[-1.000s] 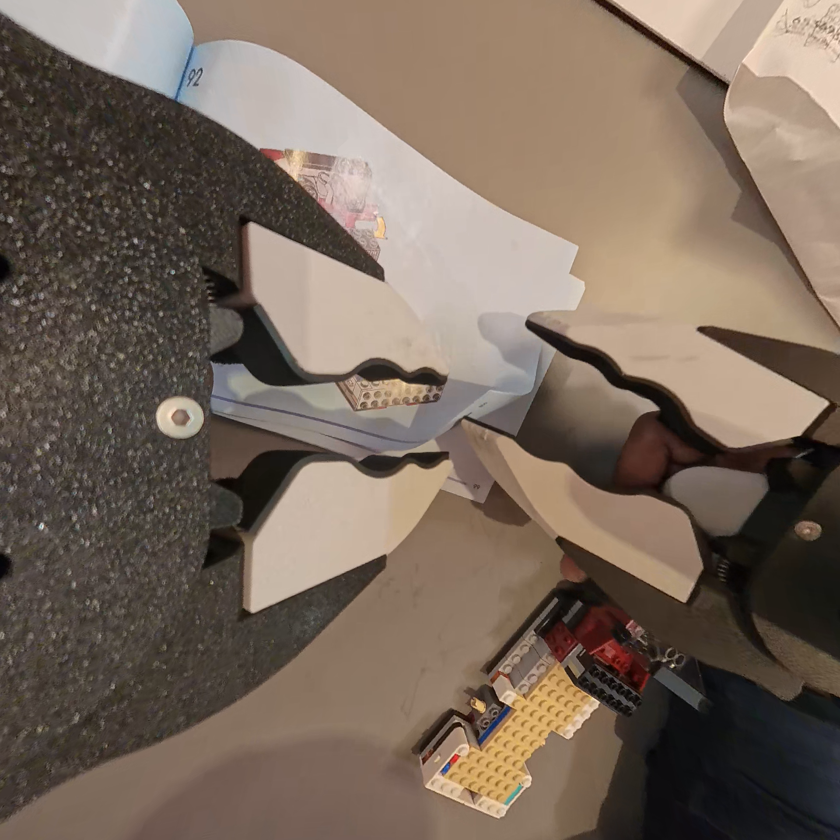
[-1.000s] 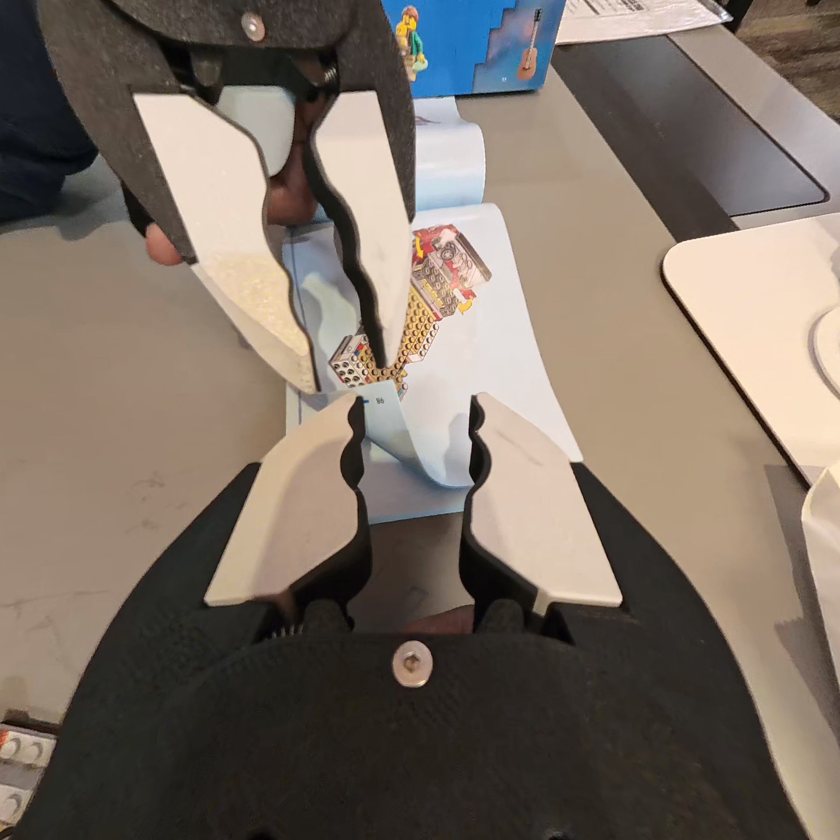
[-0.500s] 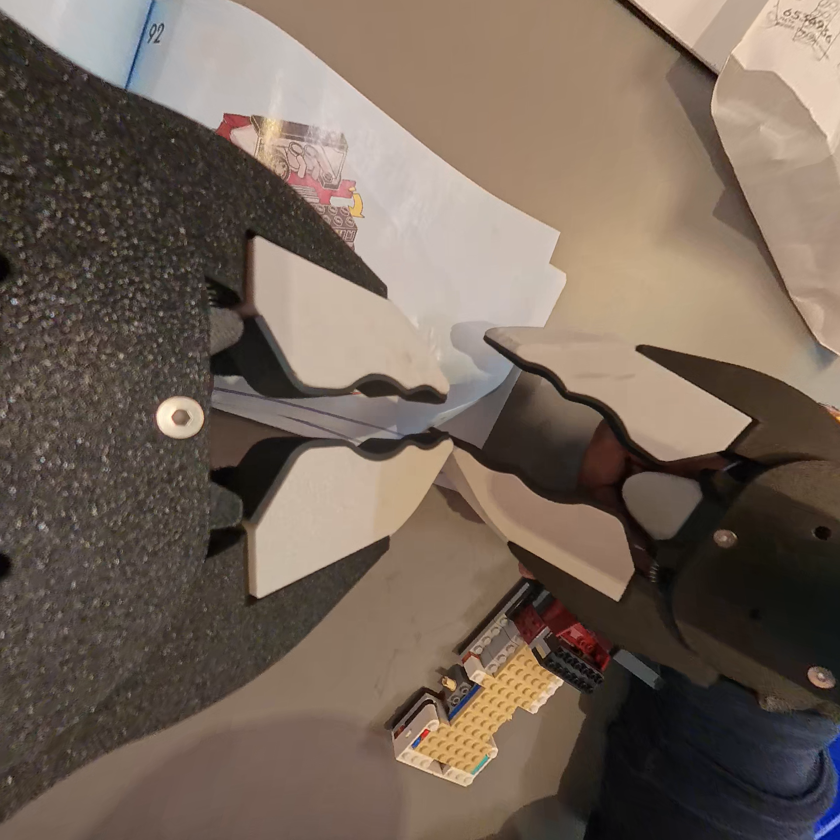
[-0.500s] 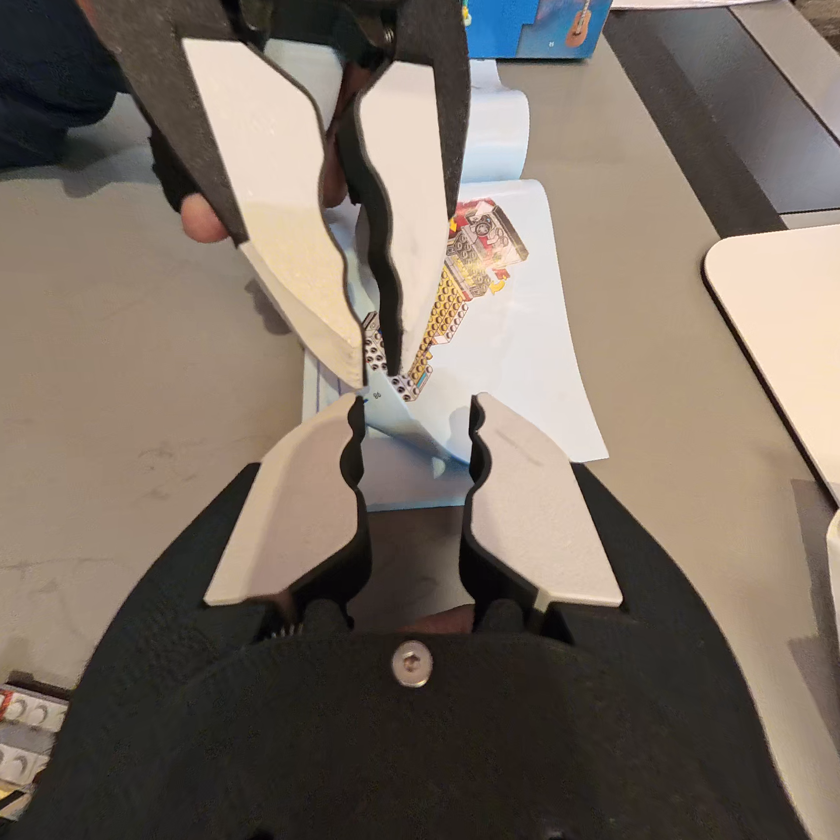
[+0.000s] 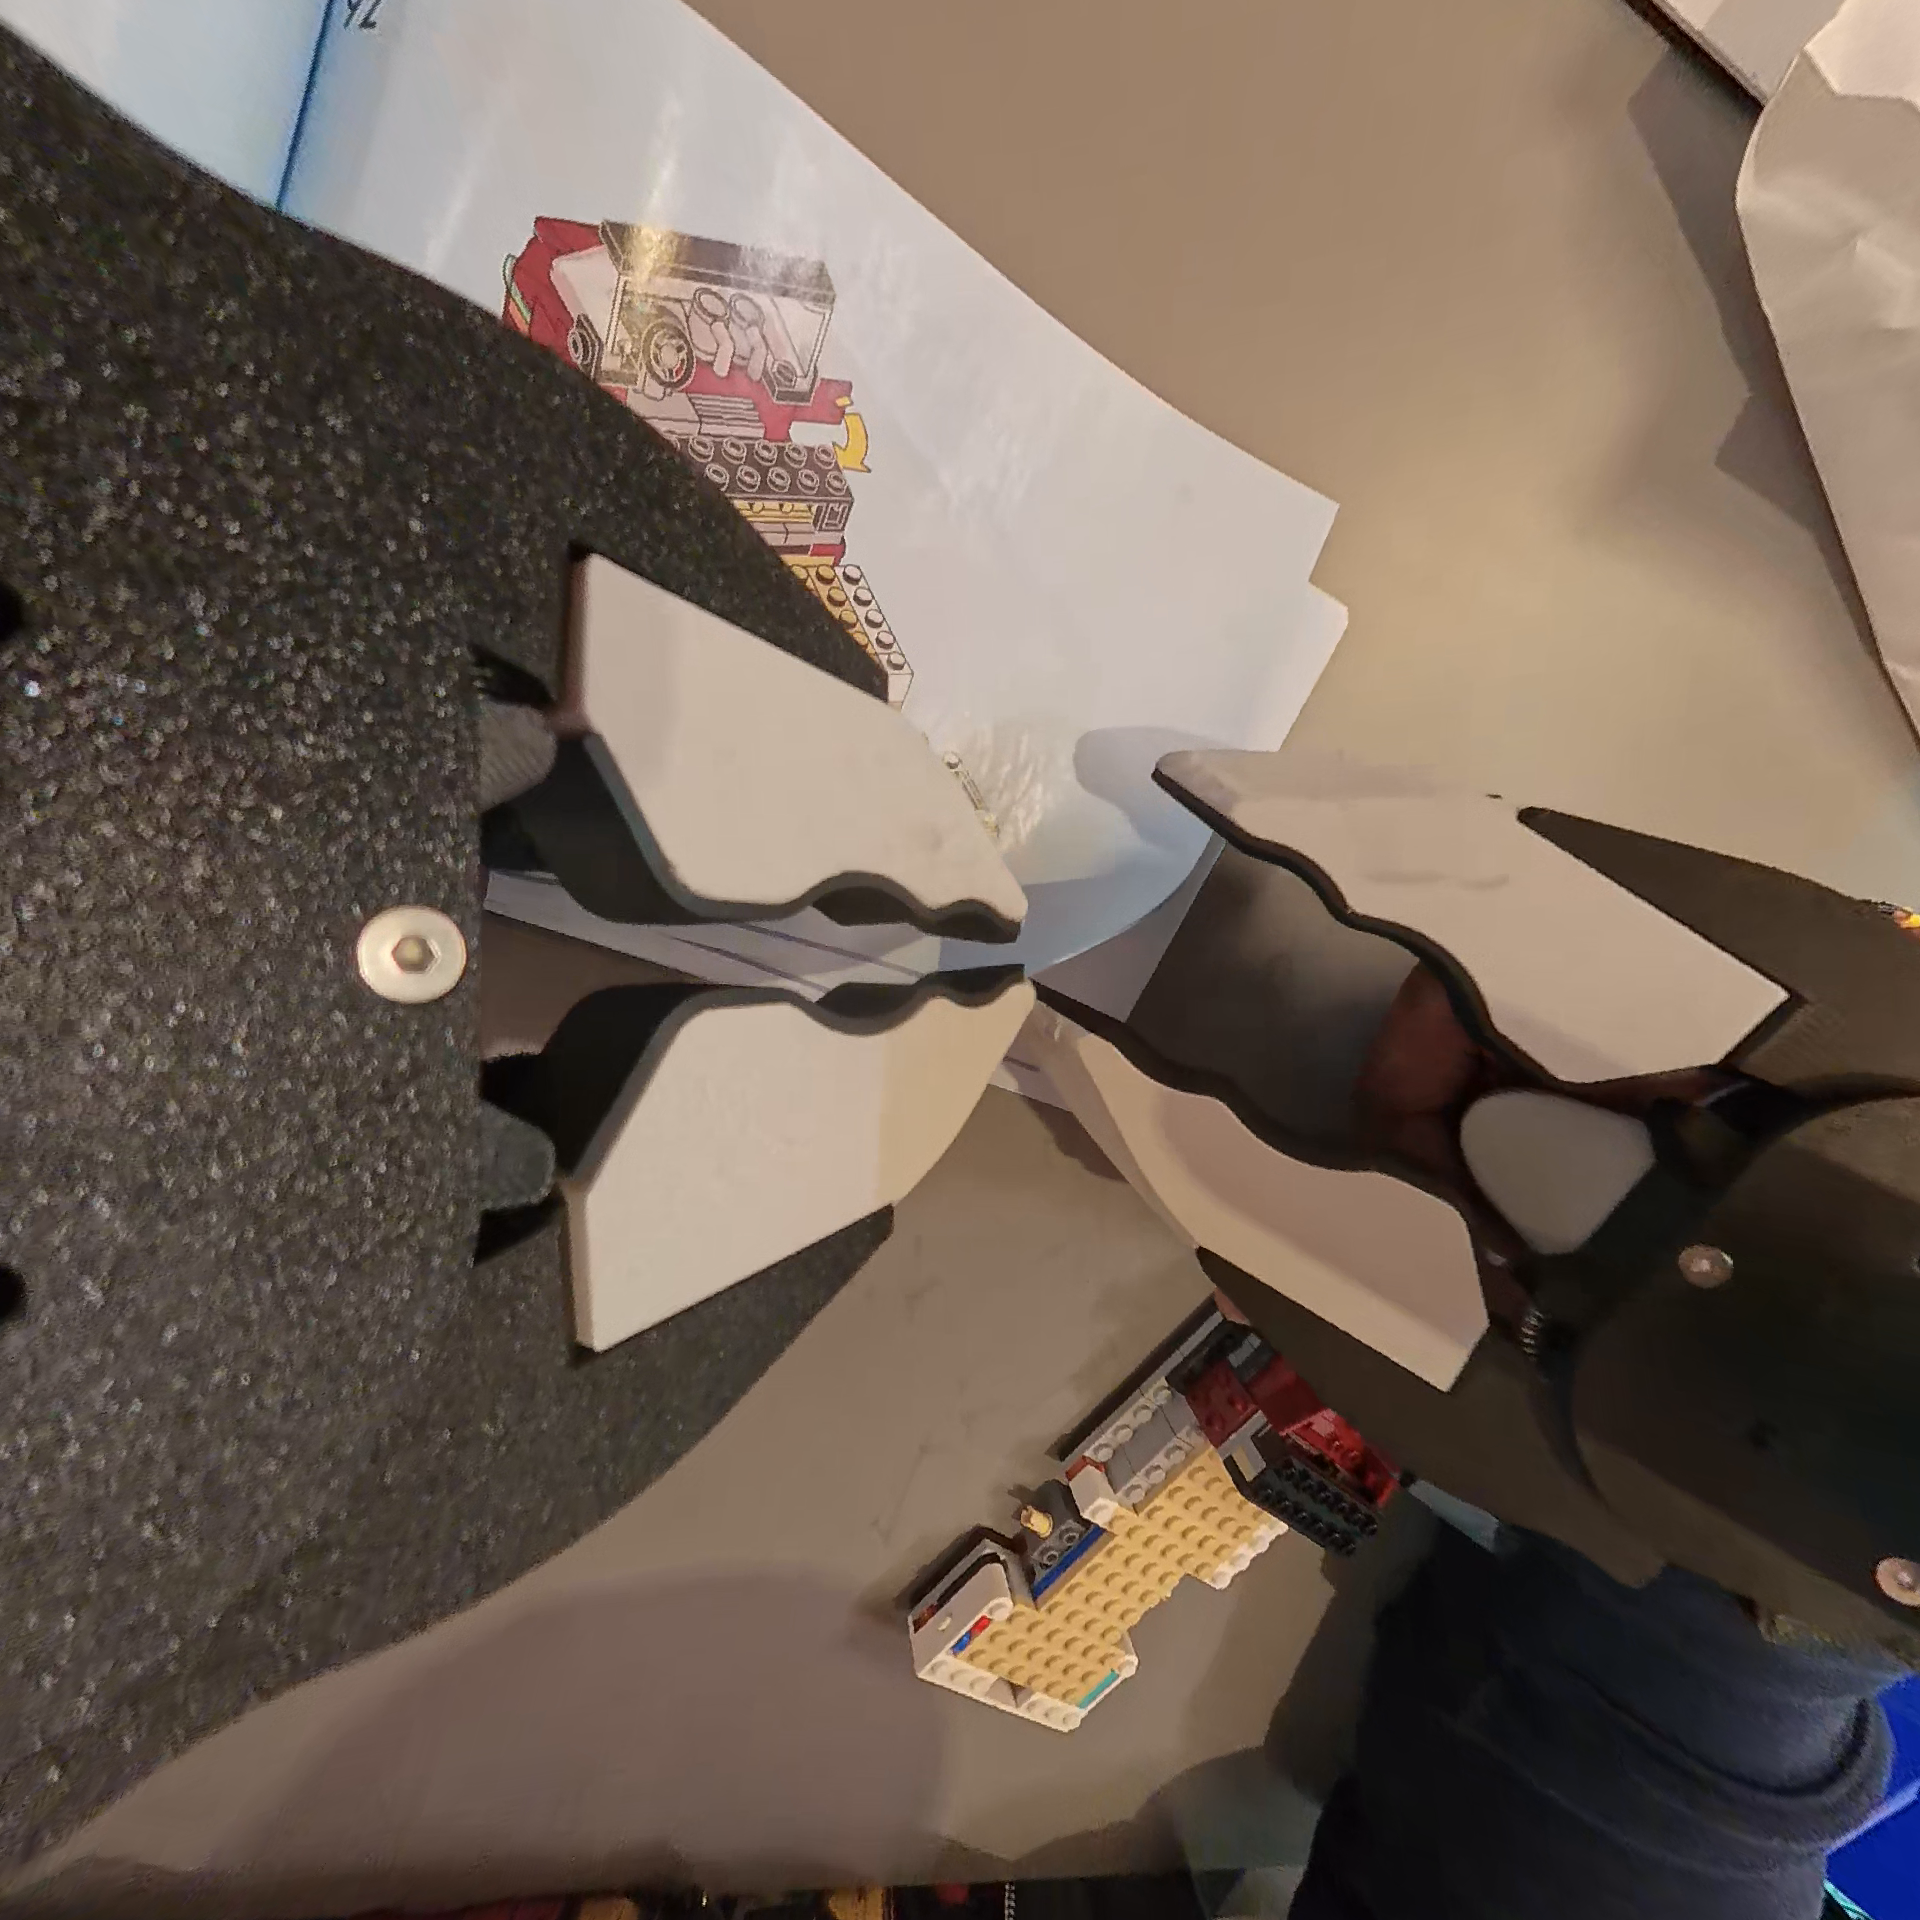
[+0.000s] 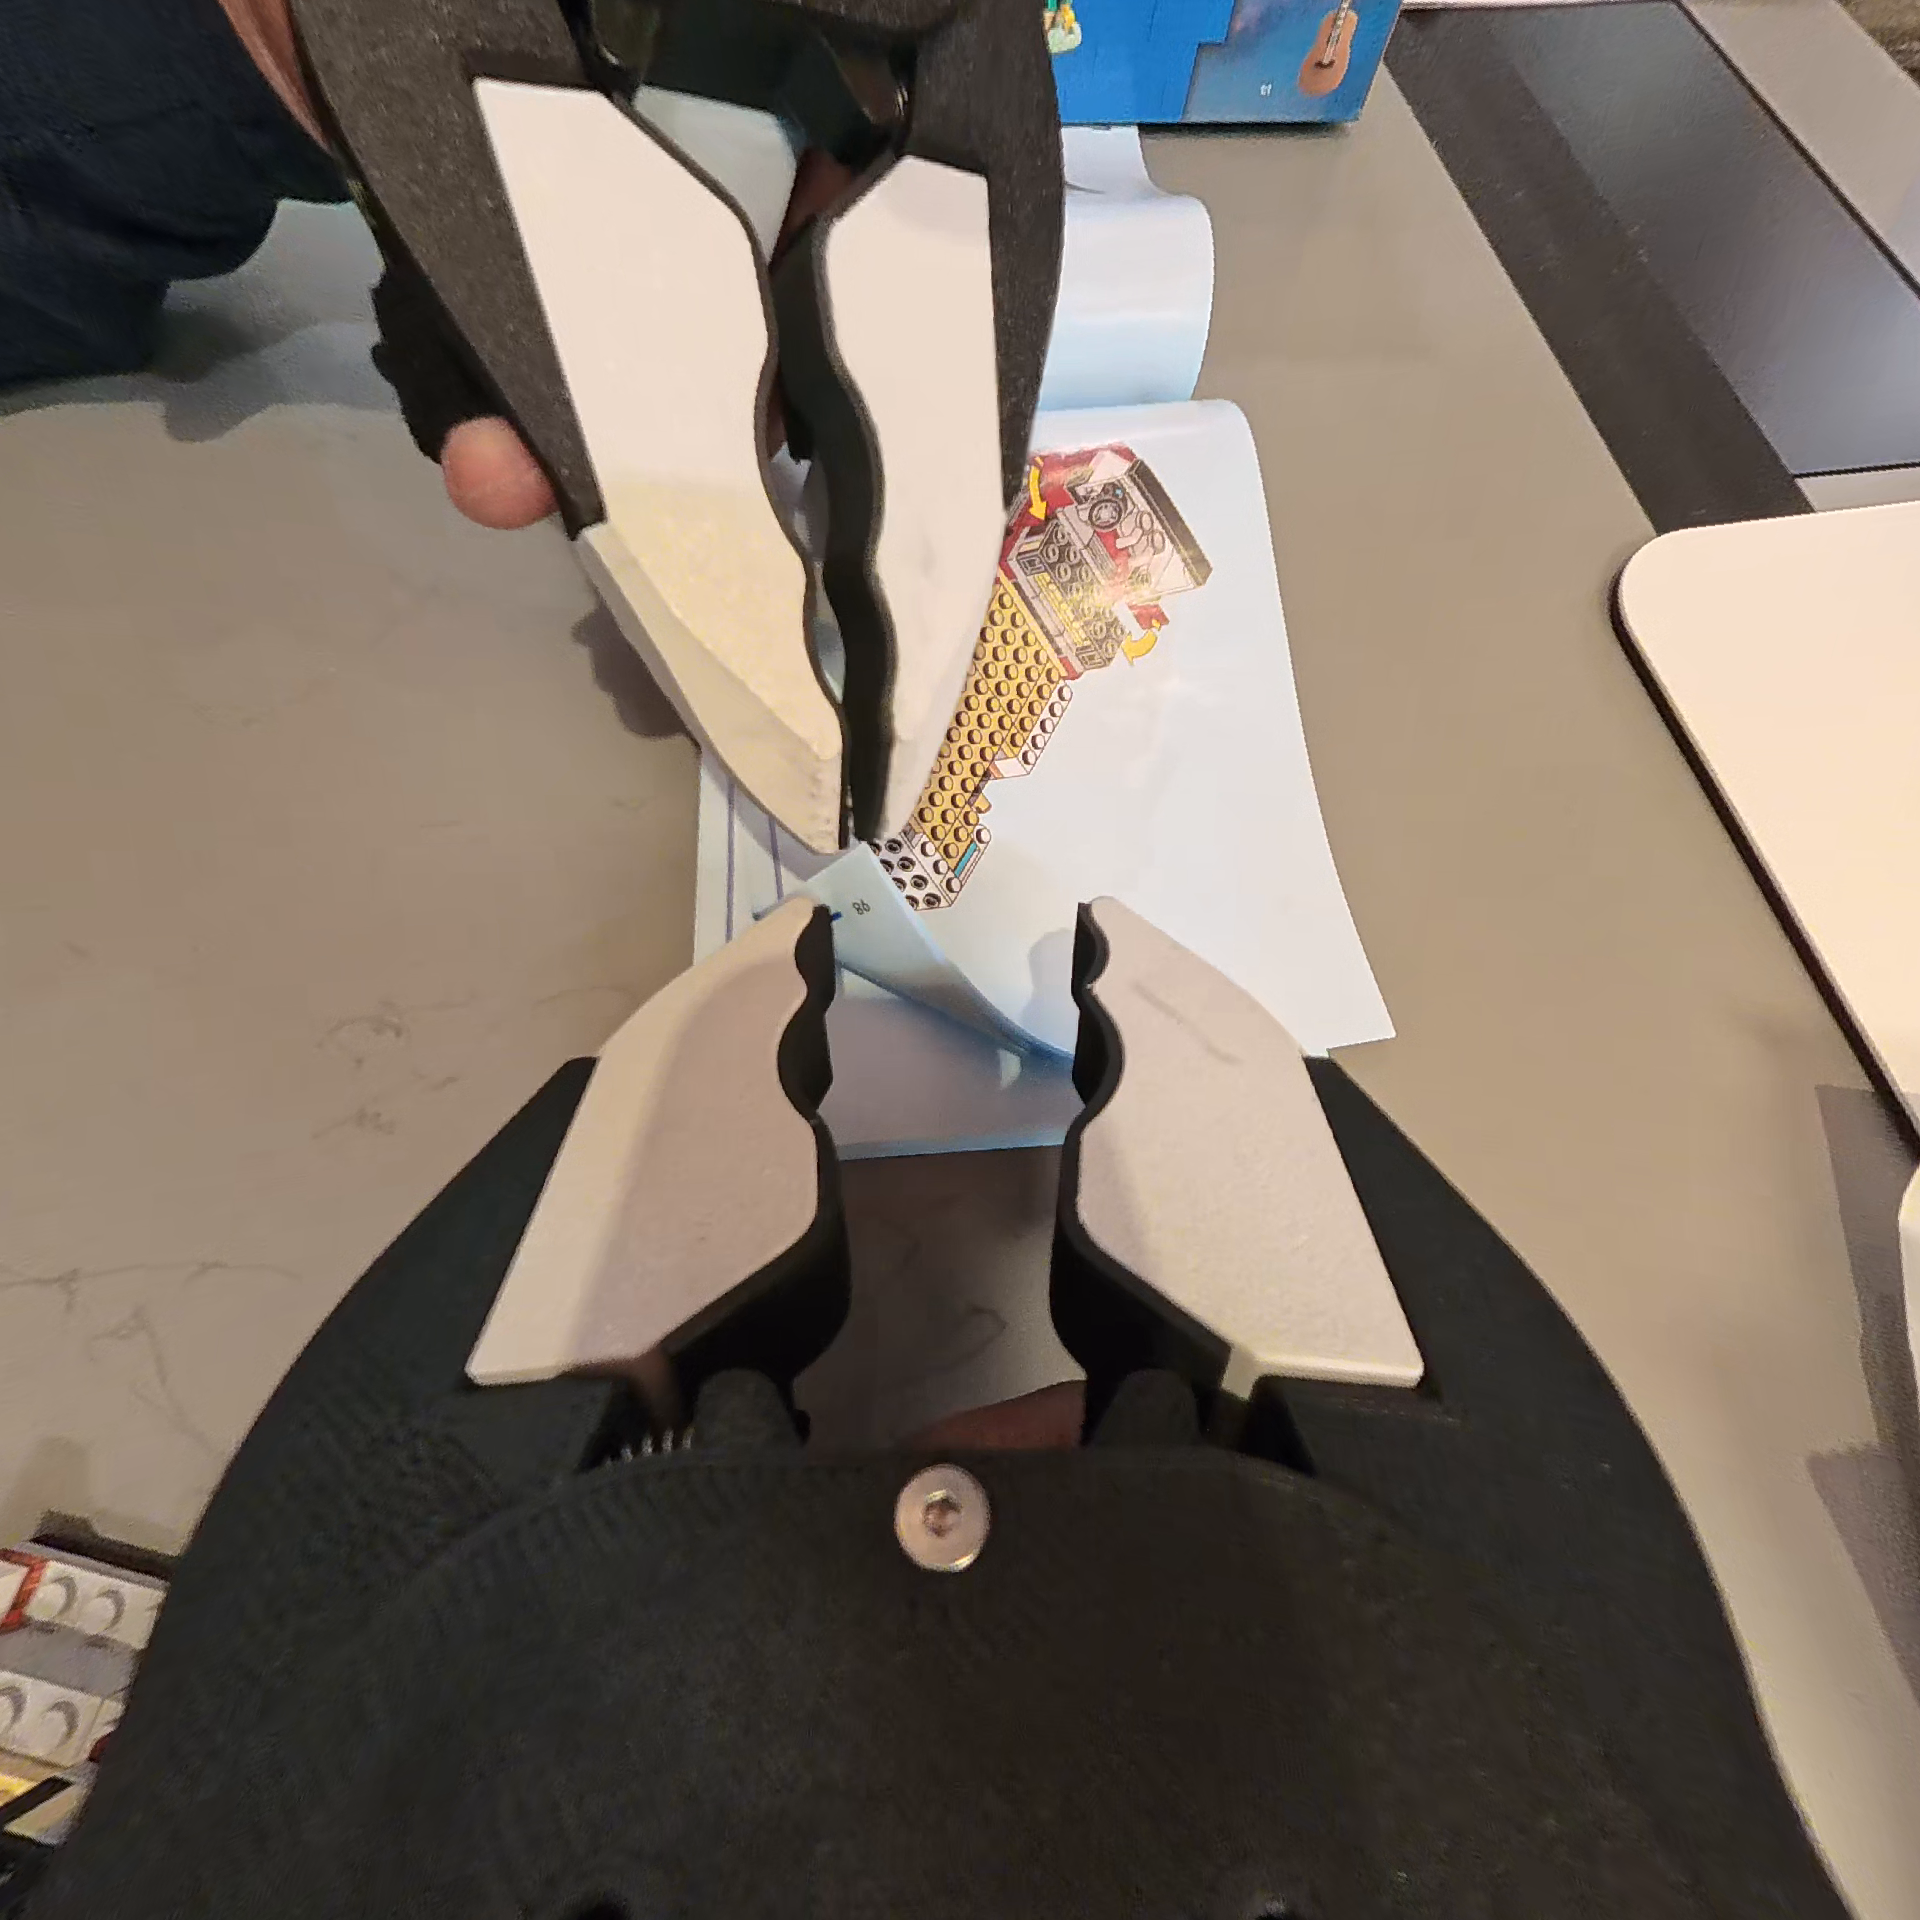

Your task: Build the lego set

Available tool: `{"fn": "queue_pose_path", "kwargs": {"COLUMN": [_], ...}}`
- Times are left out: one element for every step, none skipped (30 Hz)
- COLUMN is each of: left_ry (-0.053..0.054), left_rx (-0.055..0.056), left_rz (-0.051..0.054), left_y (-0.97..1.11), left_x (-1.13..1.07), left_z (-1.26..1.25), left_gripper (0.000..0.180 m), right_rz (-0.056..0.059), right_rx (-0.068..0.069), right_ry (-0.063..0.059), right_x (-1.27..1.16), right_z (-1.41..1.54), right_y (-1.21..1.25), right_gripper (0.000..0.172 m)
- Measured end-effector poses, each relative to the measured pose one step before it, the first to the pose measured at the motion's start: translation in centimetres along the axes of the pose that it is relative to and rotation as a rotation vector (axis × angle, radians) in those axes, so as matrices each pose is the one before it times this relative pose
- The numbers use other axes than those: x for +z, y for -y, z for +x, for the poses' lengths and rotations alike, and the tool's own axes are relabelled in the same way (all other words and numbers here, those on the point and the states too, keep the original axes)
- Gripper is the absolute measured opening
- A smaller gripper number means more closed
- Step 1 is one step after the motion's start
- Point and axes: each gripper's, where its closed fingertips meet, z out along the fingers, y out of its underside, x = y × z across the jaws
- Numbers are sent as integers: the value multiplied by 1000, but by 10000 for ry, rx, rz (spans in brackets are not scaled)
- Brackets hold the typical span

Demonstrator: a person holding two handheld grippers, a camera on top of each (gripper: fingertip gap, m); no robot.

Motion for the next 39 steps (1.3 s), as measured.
{"fn": "queue_pose_path", "kwargs": {"left_ry": [15, 25, -1, -24, -21, -15, -20, -22, -28, -20, -17, -29, -35, -25, -21, -28, -45, -50, -66, -53, -36, -10, -12, -28, -40, -24, -23, -31, 10, 32, 5, 7, 13, 8, -14, -3, 19, 21, -21], "left_rx": [-50, -43, -9, 14, 15, 10, 0, -5, 5, 11, 6, 5, 6, 8, 11, 1, -2, -10, -11, -9, -6, -1, 6, 14, 27, 26, 13, 13, 18, 13, -5, -8, 2, 18, 37, 37, 20, 16, 24], "left_rz": [32, 26, 13, 16, 16, 32, 32, 16, 11, 4, 10, 19, 22, 15, 20, 25, 36, 40, 40, 39, 28, 13, -4, -11, -3, 14, 20, 28, 43, 52, 43, 36, 10, -22, -33, -18, -11, 1, 21], "left_y": [61, 47, 10, 14, 30, 58, 61, 33, 5, -1, 11, 36, 36, 20, 34, 40, 54, 64, 56, 59, 40, 24, -6, -12, 6, 24, 43, 57, 85, 92, 88, 73, 31, -22, -59, -19, -3, 24, 47], "left_x": [-3, -1, -9, -4, -11, -6, -13, -8, -14, -12, -10, -17, -13, -11, -13, -25, -28, -38, -38, -26, -10, 3, 23, 14, -6, -18, -28, -25, -31, -38, -13, -5, 9, 48, 46, 32, 15, -1, -21], "left_z": [-49, -70, -14, 35, 45, 44, 38, 31, 40, 33, 20, 43, 63, 45, 41, 30, 64, 72, 82, 80, 50, 18, 29, 61, 90, 66, 57, 54, 10, -29, 1, 3, 2, 13, 57, 45, 6, -1, 53], "left_gripper": [6, 6, 6, 6, 7, 7, 7, 7, 7, 7, 7, 7, 7, 7, 7, 8, 8, 8, 8, 8, 8, 8, 9, 10, 12, 14, 15, 16, 16, 16, 16, 16, 16, 16, 16, 17, 18, 19, 19], "right_rz": [2, 0, -7, -3, 1, 1, -1, 0, 2, 1, -6, -9, -4, -4, -6, -7, -9, -13, -11, -10, -13, -13, -14, -14, -17, -16, -14, -11, -11, -15, -20, -19, -16, -17, -17, -14, -13, -9, -3], "right_rx": [-3, -5, -4, -4, -7, -6, 1, 6, 5, -2, 0, 0, -2, 0, 2, 2, 1, 1, -3, -5, -5, -2, 0, 3, 3, 0, -4, -4, 3, 9, 6, 1, 2, 4, 10, 22, 43, 38, 25], "right_ry": [0, 4, 5, 0, 3, 3, 5, 7, -3, 2, 1, -1, -4, -8, -6, -10, -9, -8, -9, -10, -5, -13, -17, -23, -19, -17, -14, -11, -15, -20, -18, -16, -22, -20, -22, -29, -31, -14, -16], "right_x": [-6, 3, 4, 1, -3, -4, -1, -3, -2, 1, -4, 10, 14, 5, 9, 6, 7, 15, 12, 12, 15, 10, 20, 17, 12, 12, 23, 12, 3, 23, 17, 17, 16, 25, 16, 16, 22, 4, 4], "right_z": [-2, -11, -12, -6, -12, -13, -7, -4, 10, 0, -1, -5, 2, 14, 10, 7, 15, 8, -1, 2, 9, 3, 21, 17, 21, 21, 11, 3, 12, 32, 22, 18, 16, 25, 34, 43, 66, 39, 38], "right_y": [-2, 2, -15, -1, -1, -2, -1, -2, 0, 1, -8, -11, -5, 0, -11, -1, -15, -11, -11, -11, -11, -14, -20, -10, -16, -15, -17, -11, -6, -19, -14, -26, -12, -19, -14, -12, -8, -6, 0], "right_gripper": [44, 44, 44, 44, 44, 44, 44, 44, 44, 44, 44, 44, 44, 44, 44, 44, 44, 44, 44, 44, 44, 44, 44, 43, 43, 43, 43, 43, 43, 43, 43, 43, 43, 43, 43, 43, 43, 42, 42]}}
